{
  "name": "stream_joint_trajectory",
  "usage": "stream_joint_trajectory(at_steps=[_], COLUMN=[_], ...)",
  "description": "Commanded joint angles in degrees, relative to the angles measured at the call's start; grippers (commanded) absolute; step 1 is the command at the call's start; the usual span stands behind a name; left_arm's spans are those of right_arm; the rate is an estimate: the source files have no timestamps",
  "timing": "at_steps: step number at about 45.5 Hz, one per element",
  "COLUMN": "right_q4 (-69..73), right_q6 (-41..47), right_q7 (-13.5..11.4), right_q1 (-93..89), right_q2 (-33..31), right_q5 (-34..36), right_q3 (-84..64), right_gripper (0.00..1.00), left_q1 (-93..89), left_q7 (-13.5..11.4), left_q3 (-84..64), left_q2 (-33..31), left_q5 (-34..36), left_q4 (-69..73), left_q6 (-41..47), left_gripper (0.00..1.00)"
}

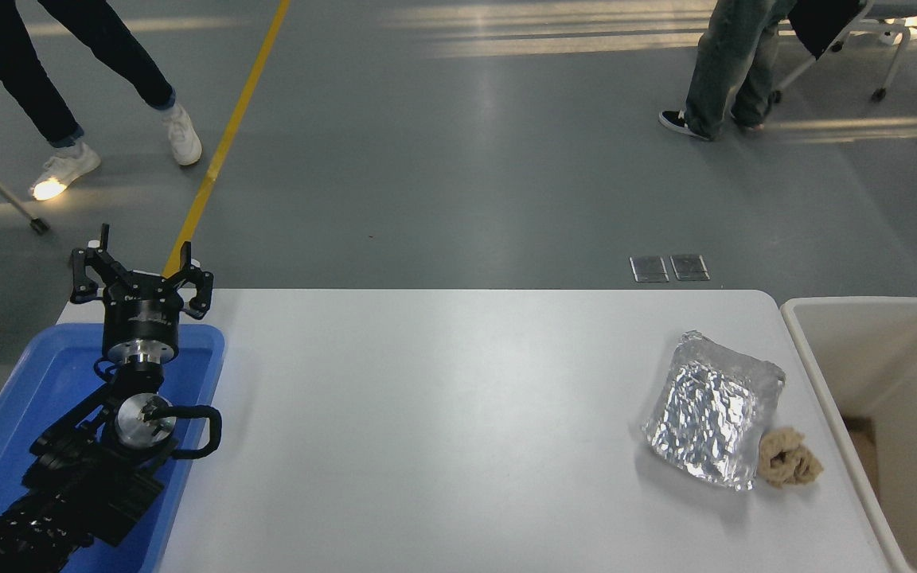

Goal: Pick up paper cup place in dustbin

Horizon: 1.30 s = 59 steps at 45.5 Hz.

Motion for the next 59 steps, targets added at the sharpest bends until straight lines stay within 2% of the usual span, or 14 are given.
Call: stream_joint_trajectory(at_steps=[1,6,11,18,45,46,47,48,49,59], right_q4=[-18.2,-19.9,-19.8,-19.4,-14.4,-14.2,-13.9,-13.6,-13.1,-7.2], right_q6=[-2.6,-5.4,-10.5,-12.7,-14.9,-14.9,-14.8,-14.8,-14.7,-14.0], right_q7=[-2.5,-5.9,-6.9,-6.9,-6.5,-6.5,-6.5,-6.3,-6.3,-6.2], right_q1=[-24.6,-29.3,-33.1,-36.3,-35.5,-35.3,-35.0,-34.4,-33.9,-30.1], right_q2=[7.6,13.2,15.8,19.2,21.5,21.5,21.4,21.3,21.2,18.1], right_q5=[16.6,27.8,32.7,33.1,32.9,32.9,32.9,32.9,32.9,31.9], right_q3=[13.0,13.0,13.0,14.6,19.3,19.3,19.3,19.3,19.3,19.2], right_gripper=[0.0,0.0,0.0,0.0,0.0,0.05,0.23,0.69,1.0,1.0], left_q1=[0.0,0.0,0.0,0.0,0.0,0.0,0.0,0.0,0.0,0.0], left_q7=[0.0,0.0,0.0,0.0,0.0,0.0,0.0,0.0,0.0,0.0], left_q3=[0.0,0.0,0.0,0.0,0.0,0.0,0.0,0.0,0.0,0.0], left_q2=[0.0,0.0,0.0,0.0,0.0,0.0,0.0,0.0,0.0,0.0], left_q5=[0.0,0.0,0.0,0.0,0.0,0.0,0.0,0.0,0.0,0.0], left_q4=[0.0,0.0,0.0,0.0,0.0,0.0,0.0,0.0,0.0,0.0], left_q6=[0.0,0.0,0.0,0.1,0.1,0.0,0.0,0.0,0.0,0.0], left_gripper=[0.99,0.99,0.99,0.99,0.99,0.99,0.99,0.99,0.99,0.99])
